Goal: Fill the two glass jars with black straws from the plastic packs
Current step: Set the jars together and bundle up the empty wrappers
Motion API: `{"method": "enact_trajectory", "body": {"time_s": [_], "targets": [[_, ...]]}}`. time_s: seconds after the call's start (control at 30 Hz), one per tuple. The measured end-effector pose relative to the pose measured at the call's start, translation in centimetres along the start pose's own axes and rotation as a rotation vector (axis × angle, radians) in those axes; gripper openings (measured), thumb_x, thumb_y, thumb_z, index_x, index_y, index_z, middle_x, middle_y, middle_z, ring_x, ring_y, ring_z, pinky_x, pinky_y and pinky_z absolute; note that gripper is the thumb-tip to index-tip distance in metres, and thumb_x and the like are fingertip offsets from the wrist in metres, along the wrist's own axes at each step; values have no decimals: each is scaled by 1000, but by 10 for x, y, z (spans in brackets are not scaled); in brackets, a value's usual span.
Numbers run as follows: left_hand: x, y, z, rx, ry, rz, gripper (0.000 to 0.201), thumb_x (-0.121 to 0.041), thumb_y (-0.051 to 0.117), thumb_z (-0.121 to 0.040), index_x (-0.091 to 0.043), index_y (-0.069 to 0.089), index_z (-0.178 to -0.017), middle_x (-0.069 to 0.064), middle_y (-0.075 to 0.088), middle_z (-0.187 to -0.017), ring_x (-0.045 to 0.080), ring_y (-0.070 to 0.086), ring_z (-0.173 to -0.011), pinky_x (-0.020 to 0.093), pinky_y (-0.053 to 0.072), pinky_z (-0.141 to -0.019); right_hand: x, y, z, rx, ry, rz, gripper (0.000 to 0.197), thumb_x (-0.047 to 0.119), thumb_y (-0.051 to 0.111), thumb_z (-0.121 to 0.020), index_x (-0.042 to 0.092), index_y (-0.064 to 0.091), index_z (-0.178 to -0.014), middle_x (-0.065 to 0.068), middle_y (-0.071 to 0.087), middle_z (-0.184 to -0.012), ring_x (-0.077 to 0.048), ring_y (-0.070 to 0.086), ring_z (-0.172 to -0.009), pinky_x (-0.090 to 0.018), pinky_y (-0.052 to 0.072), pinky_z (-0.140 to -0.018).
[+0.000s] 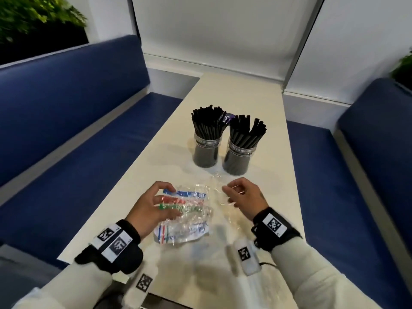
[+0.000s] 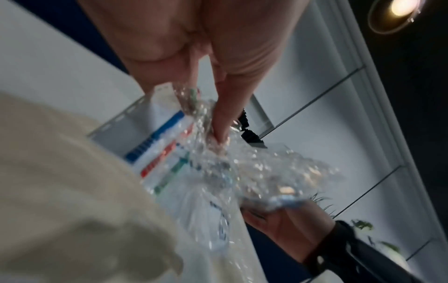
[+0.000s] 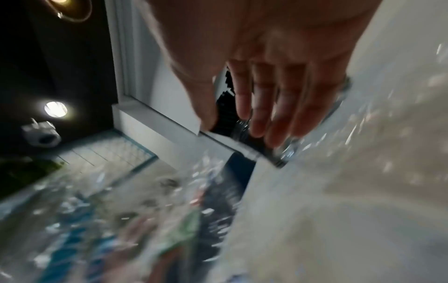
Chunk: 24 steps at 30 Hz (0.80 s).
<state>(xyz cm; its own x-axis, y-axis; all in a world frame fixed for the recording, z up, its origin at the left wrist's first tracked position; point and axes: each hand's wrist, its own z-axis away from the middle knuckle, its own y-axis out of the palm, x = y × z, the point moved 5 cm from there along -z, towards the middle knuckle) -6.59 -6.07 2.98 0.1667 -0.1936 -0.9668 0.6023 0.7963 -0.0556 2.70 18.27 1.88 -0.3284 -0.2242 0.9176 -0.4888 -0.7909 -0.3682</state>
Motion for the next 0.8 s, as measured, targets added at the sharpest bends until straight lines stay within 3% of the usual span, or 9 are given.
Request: {"method": "enact_trajectory", "body": {"time_s": [0.1, 0.2, 0.3, 0.4, 0.5, 0.57, 0.63, 0.73, 0.8], "targets": [[-5, -13, -11, -115, 65, -60, 23, 17, 71, -74, -6, 67, -79, 1, 71, -82, 22, 65, -79, 16, 56, -63, -18, -20, -21, -84, 101, 408, 16, 29, 72, -85, 22, 65, -97, -8, 70, -106, -28, 64, -106, -28, 48, -85], [-4, -17, -19, -153, 67, -69, 24, 12, 72, -77, -13, 75, -78, -3, 76, -86, 19, 69, -83, 16, 57, -71, -35, -25, -31, -30, 259, 628, 53, 43, 69, -87, 15, 56, -129, -10, 51, -140, -26, 44, -134, -32, 39, -105], [-1, -16, -20, -177, 67, -84, 28, 8, 71, -80, -19, 76, -84, -5, 76, -89, 16, 69, -84, 18, 57, -76, -55, -21, -38, 89, 362, 849, 77, 57, 69, -77, 11, 52, -136, -11, 47, -145, -32, 46, -135, -41, 42, -109], [7, -17, -19, -201, 14, -89, 25, 3, 74, -79, -21, 77, -87, 3, 75, -97, 21, 69, -88, 27, 54, -82, -61, -16, -35, 110, 373, 844, 63, 41, 65, -73, 5, 58, -124, -15, 58, -133, -36, 59, -121, -36, 51, -95], [15, -19, -19, -207, -45, -134, 18, -8, 80, -76, -22, 78, -89, 0, 76, -97, 23, 70, -95, 29, 53, -83, -38, -19, -28, 47, 296, 535, 20, 23, 73, -83, 12, 63, -95, -13, 70, -111, -33, 68, -101, -35, 54, -85], [14, -14, -16, -187, -44, -151, 16, -18, 83, -75, -22, 78, -90, -4, 76, -96, 20, 70, -98, 27, 53, -85, -13, -24, -20, 55, 263, 91, 20, 8, 75, -84, 13, 55, -83, -18, 77, -96, -28, 73, -78, -32, 56, -66], [9, -6, -14, -152, -36, -166, 19, -38, 84, -69, -28, 77, -84, -9, 76, -95, 13, 70, -96, 31, 53, -92, 24, -26, -8, 130, 173, -141, 23, 5, 75, -84, 14, 53, -82, -17, 78, -92, -23, 72, -66, -26, 51, -53], [-4, 12, -13, -83, -6, -216, 57, -82, 69, -49, -32, 76, -74, -10, 76, -90, 12, 71, -94, 39, 53, -96, 71, -19, 3, 199, 55, -377, 23, 1, 73, -84, 12, 52, -85, -11, 77, -80, -20, 71, -61, -26, 55, -51], [-12, 27, -13, -28, 27, -250, 79, -95, 57, -42, -27, 75, -78, -4, 75, -92, 17, 71, -92, 44, 55, -93, 90, -8, 5, 210, 12, -469, 26, -2, 71, -85, 12, 49, -83, -7, 76, -73, -19, 71, -58, -25, 57, -49]]}}
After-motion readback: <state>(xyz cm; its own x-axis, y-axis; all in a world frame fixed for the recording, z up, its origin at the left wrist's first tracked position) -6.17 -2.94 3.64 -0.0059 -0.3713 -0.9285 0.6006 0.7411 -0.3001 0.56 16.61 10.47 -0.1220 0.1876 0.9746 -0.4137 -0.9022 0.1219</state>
